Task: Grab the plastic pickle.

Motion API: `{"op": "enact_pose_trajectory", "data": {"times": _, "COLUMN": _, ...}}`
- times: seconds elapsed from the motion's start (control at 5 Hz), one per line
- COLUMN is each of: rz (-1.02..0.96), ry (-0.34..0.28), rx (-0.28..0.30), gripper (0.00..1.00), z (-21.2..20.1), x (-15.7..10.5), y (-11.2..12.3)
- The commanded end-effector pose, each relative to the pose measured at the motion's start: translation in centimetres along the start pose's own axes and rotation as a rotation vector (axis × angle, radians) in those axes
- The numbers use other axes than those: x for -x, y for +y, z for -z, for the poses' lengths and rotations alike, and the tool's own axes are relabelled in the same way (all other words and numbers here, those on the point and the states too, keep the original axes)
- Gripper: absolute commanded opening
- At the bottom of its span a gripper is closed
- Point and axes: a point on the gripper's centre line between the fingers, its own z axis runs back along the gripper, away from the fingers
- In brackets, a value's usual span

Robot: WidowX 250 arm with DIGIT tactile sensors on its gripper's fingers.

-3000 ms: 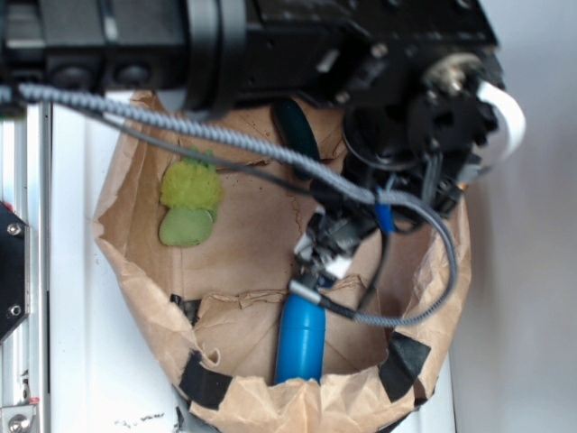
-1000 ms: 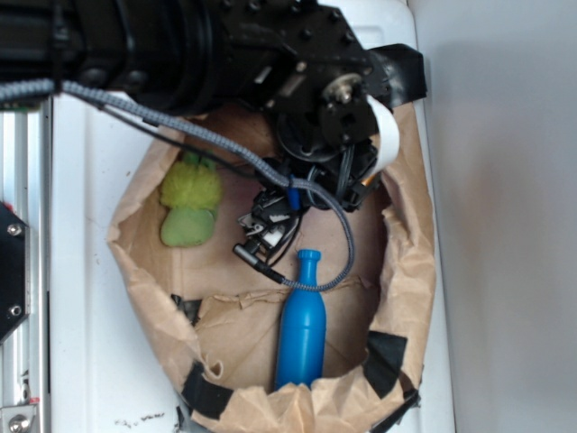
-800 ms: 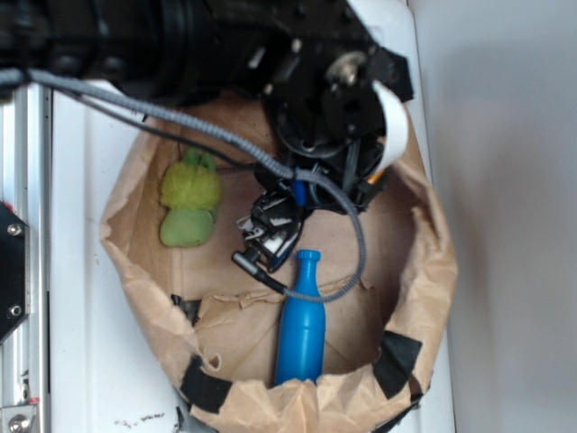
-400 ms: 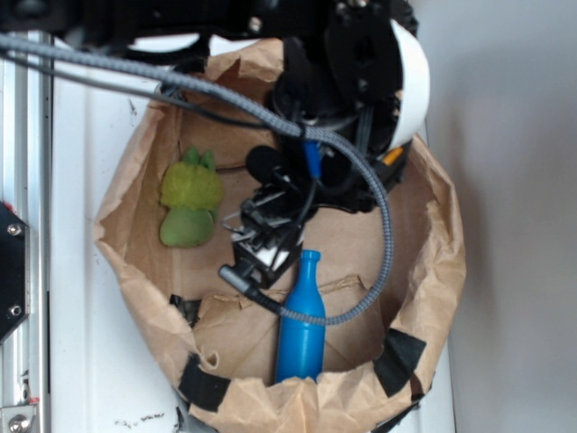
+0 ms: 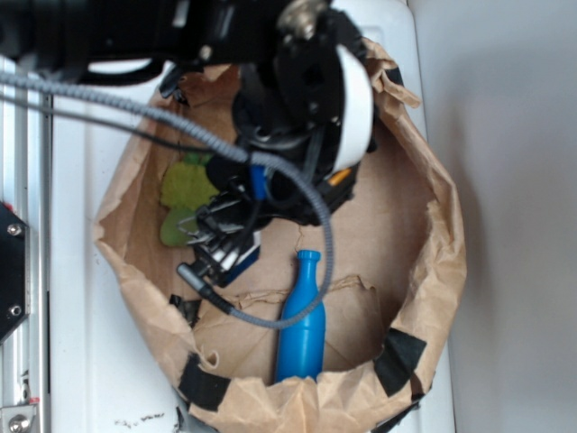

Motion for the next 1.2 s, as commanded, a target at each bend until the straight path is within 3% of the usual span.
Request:
{"op": "enact_pose_trajectory", "data": {"times": 0.0, "rz": -0.025, "ry": -0.001, "rx": -0.154, "gripper": 1.0, "z": 0.6, "x": -0.4, "y": 4.6}}
{"op": "enact_pose_trajectory", "data": {"times": 0.2, "rz": -0.075, "ry": 0.006, "rx": -0.181, "gripper": 1.0, "z": 0.2, "x": -0.1, "y": 7.3}}
{"op": "enact_pose_trajectory", "data": {"times": 0.4, "rz": -0.094, "ry": 0.018, "rx": -0.185, "gripper": 1.0, "z": 0.1, "x": 0.0, "y": 8.1}}
{"op": "enact_pose_trajectory", "data": {"times": 0.8, "rz": -0.004, "ry": 0.154, "rx": -0.198, "gripper": 1.0, "z": 4.8, "x": 1.7, "y": 6.8}}
{"op": "enact_pose_trajectory", "data": {"times": 1.0, "rz": 0.026, "ry": 0.159, "rx": -0.177, "gripper": 1.0, "z": 6.0, "x": 2.0, "y": 6.2}}
